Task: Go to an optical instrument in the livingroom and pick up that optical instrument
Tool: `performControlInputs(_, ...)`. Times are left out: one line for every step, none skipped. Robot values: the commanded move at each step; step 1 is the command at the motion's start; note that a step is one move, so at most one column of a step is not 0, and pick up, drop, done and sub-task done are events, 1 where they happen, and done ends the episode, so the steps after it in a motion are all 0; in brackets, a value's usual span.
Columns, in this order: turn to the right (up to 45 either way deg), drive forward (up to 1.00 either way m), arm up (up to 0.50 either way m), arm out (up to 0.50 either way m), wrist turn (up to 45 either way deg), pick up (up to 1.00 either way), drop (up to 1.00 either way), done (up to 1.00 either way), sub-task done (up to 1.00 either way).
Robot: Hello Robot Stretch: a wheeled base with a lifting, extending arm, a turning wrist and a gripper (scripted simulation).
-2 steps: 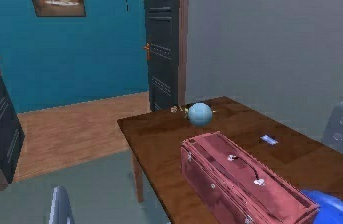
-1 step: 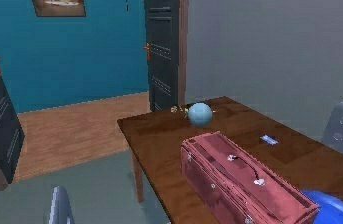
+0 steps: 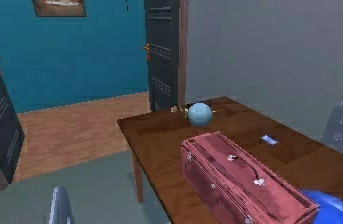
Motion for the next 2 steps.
performControlInputs(0.0,0.0,0.1,0.0,0.0,0.0,0.0,0.0,0.0)
performControlInputs(0.0,0.0,0.0,0.0,0.0,0.0,0.0,1.0,0.0)
